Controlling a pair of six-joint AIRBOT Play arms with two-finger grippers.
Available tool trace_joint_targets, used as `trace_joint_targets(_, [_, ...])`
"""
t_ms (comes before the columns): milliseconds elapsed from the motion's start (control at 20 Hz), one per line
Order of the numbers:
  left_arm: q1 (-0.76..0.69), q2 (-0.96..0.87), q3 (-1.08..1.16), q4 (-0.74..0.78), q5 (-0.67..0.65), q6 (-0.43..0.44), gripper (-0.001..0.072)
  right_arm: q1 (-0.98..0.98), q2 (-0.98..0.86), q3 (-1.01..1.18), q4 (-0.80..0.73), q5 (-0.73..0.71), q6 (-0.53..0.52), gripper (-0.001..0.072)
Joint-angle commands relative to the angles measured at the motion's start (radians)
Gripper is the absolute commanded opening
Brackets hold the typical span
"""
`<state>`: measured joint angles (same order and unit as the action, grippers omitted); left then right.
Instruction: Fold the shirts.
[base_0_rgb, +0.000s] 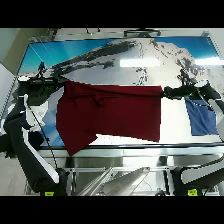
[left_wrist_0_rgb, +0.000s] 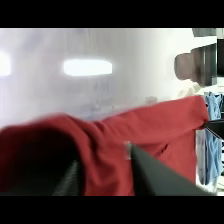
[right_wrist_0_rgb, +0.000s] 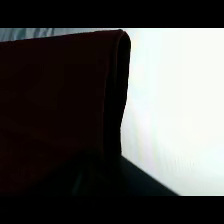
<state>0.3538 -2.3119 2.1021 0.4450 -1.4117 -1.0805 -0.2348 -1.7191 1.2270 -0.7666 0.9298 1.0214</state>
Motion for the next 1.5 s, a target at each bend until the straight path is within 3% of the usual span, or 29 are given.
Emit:
trace_joint_targets(0, [0.014, 0.041, 0.001, -0.004, -0.050, 0.004, 0.0340, -0.007, 0.019, 0.011, -0.003, 0.078, 0.001, 0.0441])
trace_joint_targets(250, [0.124, 0.207, -0.004, 0.059, -0.210, -0.114, 0.0339, -0.112, 0.166, 0.053, -0.028, 0.318, 0.072, 0.0424])
trace_joint_targets(300, [0.151, 0.257, -0.051, 0.082, -0.241, -0.118, 0.0338, -0.133, 0.202, 0.039, -0.042, 0.386, 0.090, 0.0370])
trace_joint_targets(450, [0.212, 0.433, -0.323, 0.144, -0.301, -0.111, 0.0338, -0.163, 0.344, -0.124, -0.141, 0.451, 0.117, 0.0365])
trace_joint_targets(650, [0.288, 0.683, -0.789, 0.240, -0.254, -0.035, 0.0337, -0.171, 0.537, -0.453, -0.193, 0.321, 0.177, 0.0367])
trace_joint_targets(950, [0.426, 0.939, -1.267, 0.251, -0.140, 0.007, 0.0337, -0.159, 0.541, -0.701, -0.168, 0.257, 0.197, 0.0367])
trace_joint_targets(1150, [0.431, 1.052, -1.439, 0.368, -0.046, 0.001, 0.0338, -0.118, 0.538, -0.766, -0.111, 0.211, 0.153, 0.0366])
trace_joint_targets(1300, [0.411, 1.077, -1.518, 0.518, 0.004, -0.075, 0.0338, -0.047, 0.521, -0.772, -0.074, 0.169, 0.151, 0.0366])
trace_joint_targets(1450, [0.395, 1.062, -1.551, 0.569, 0.026, -0.099, 0.0338, 0.014, 0.484, -0.772, 0.037, 0.133, 0.071, 0.0366])
